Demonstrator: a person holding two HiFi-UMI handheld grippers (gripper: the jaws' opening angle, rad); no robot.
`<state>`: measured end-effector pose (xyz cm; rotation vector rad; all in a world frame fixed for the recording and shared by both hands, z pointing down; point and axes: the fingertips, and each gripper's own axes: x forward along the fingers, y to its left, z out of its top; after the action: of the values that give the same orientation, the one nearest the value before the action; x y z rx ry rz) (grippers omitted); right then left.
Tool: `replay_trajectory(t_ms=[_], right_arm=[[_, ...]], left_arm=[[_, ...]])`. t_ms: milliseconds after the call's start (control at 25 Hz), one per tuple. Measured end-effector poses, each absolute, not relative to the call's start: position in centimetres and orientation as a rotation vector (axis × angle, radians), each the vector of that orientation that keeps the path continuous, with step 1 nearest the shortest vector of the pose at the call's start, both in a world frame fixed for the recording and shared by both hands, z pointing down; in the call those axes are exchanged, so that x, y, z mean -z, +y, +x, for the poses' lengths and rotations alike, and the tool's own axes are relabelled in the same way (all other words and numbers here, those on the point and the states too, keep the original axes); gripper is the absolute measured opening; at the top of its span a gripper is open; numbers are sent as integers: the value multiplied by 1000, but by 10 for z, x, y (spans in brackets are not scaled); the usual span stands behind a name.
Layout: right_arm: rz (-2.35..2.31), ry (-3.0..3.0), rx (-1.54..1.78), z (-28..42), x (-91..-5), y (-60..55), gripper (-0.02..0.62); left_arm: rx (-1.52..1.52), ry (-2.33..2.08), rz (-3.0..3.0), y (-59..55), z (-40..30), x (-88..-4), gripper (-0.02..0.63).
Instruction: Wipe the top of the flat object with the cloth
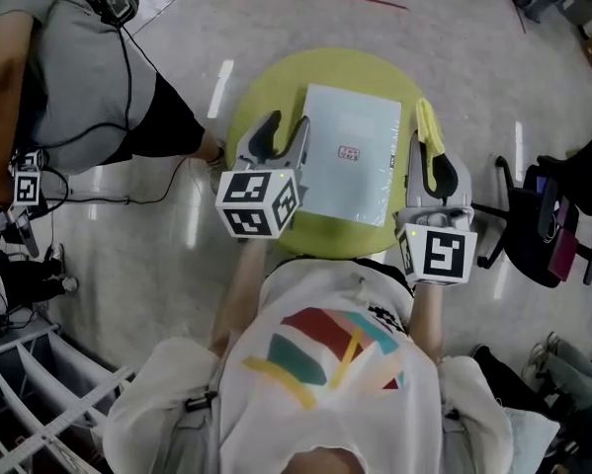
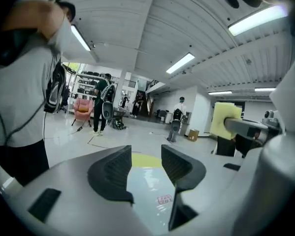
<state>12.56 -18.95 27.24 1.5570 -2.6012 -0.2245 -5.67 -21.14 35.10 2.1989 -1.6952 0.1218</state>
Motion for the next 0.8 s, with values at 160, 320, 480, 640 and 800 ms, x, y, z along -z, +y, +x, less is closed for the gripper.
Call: replay_trajectory(t_ms=[160, 320, 480, 640, 800], right_arm=[[1537, -2598, 211, 123, -277, -188, 29], [1523, -2596, 198, 120, -282, -187, 29], [1517, -2596, 175, 119, -286, -184, 31], [1516, -2592, 162, 118, -289, -185, 31], [1517, -2586, 156, 119, -289, -184, 31]], left_arm=[[-242, -1620, 2116, -206, -56, -402, 175], [-353, -1541, 2013, -195, -55, -455, 175], [-451, -1461, 1906, -179, -56, -498, 175], [-490, -1427, 1834, -173, -62, -522, 172], [-511, -1395, 1782, -167, -67, -537, 159]])
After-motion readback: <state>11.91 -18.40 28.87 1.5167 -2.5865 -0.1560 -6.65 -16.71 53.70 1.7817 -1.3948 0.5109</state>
